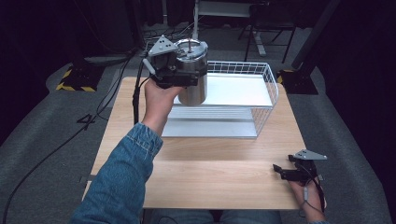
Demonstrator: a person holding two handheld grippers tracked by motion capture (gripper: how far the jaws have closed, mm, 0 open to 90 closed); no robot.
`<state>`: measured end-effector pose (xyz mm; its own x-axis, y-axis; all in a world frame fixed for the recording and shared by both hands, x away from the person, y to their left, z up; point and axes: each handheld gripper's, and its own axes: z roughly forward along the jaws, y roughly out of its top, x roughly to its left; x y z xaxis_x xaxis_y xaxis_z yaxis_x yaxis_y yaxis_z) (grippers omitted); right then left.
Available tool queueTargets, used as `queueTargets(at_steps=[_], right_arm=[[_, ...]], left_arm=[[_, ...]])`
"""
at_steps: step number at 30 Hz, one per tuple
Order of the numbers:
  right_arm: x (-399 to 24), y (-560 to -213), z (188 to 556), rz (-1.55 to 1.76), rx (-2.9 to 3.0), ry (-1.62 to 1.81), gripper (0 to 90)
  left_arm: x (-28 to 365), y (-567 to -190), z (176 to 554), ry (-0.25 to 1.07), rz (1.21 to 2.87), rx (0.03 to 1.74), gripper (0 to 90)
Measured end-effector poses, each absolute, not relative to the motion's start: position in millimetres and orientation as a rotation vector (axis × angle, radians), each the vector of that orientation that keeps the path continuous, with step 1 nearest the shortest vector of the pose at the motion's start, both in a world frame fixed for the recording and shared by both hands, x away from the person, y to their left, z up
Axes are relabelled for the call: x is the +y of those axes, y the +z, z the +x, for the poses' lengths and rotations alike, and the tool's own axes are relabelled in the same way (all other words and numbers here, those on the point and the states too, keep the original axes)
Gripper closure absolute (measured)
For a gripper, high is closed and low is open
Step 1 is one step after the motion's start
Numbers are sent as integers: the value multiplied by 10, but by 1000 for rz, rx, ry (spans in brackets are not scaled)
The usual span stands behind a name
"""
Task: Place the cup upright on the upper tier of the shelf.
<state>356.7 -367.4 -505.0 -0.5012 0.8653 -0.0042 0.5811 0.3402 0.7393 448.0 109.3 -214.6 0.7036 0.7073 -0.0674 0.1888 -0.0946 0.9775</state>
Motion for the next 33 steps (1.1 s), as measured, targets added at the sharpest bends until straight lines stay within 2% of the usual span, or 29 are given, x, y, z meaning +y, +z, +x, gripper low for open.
queueTargets(at_steps=[33], right_arm=[[-3670,-5048,3560,1274,2212,978,168]], left_arm=[[721,-2175,5204,588,1626,906,37]])
